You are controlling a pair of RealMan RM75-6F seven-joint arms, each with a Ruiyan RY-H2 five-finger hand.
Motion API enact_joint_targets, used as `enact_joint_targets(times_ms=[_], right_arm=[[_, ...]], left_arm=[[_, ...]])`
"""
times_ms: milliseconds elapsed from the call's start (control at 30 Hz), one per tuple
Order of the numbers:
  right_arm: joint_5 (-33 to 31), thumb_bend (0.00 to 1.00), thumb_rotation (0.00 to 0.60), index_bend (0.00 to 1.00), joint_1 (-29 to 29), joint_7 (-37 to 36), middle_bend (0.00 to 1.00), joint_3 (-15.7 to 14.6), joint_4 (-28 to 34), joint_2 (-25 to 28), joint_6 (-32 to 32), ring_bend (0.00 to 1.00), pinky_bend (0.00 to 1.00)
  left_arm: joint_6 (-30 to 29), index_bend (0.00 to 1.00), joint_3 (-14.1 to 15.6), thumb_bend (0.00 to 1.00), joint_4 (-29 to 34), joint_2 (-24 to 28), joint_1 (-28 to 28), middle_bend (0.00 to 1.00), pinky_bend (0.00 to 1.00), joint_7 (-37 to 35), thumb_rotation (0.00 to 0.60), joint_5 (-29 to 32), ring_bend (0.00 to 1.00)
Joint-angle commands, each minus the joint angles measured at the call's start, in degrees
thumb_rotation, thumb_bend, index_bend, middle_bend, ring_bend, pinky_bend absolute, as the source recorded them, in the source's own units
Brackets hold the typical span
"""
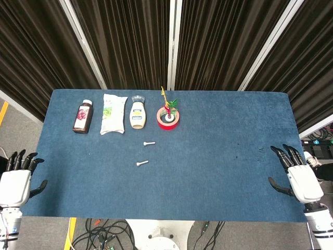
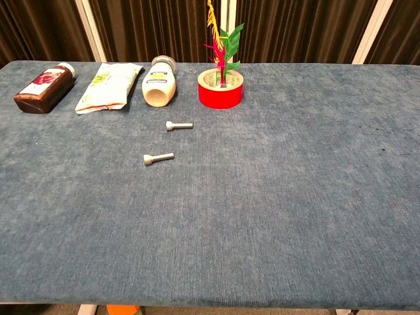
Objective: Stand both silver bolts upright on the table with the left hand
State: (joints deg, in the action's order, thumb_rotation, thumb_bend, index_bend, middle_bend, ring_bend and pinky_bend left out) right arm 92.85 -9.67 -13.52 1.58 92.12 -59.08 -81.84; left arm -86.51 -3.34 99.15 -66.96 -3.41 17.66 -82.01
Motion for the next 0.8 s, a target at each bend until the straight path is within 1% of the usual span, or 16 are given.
enact_joint_targets(times_ms=[33,433,533,600,700,800], right_arm=[[-0.2,0.23,0.6,0.06,0.0,-0.1,0.14,0.0,-0.1,-0.1,0.1,0.0,0.0],[-0.2,0.23,0.6,0.06,0.3,-0.6,0.14,-0.1,-0.8,-0.2,-0.7,0.0,0.0],[-0.1,0.23,0.6,0.06,0.4,-0.4,0.14,-0.1,-0.8,-0.1,-0.9,0.0,0.0],[-0.1,0.23,0.6,0.06,0.4,-0.3,0.14,0.0,-0.7,0.1,-1.1,0.0,0.0],[-0.1,0.23,0.6,0.06,0.4,0.1,0.14,0.1,-0.4,0.3,-1.3,0.0,0.0],[0.1,0.23,0.6,0.06,0.4,0.6,0.14,0.1,-0.1,0.3,-1.4,0.0,0.0]], left_arm=[[0.3,0.29,0.0,0.22,-0.2,-0.2,-0.2,0.16,0.0,-0.1,0.6,0.1,0.02],[1.0,0.29,-0.3,0.22,0.1,-0.3,-1.1,0.16,0.0,-0.6,0.6,-0.3,0.02],[2.9,0.29,-0.9,0.22,1.0,0.0,-2.9,0.16,0.0,-2.3,0.6,-1.0,0.02],[5.0,0.29,-2.0,0.22,1.7,0.1,-4.9,0.16,0.0,-3.2,0.6,-1.2,0.02],[9.2,0.3,-3.9,0.22,3.2,-0.3,-8.7,0.17,0.0,-3.7,0.6,-0.8,0.02],[13.9,0.32,-5.8,0.22,3.5,-2.1,-13.2,0.17,0.0,-4.2,0.6,-0.4,0.02]])
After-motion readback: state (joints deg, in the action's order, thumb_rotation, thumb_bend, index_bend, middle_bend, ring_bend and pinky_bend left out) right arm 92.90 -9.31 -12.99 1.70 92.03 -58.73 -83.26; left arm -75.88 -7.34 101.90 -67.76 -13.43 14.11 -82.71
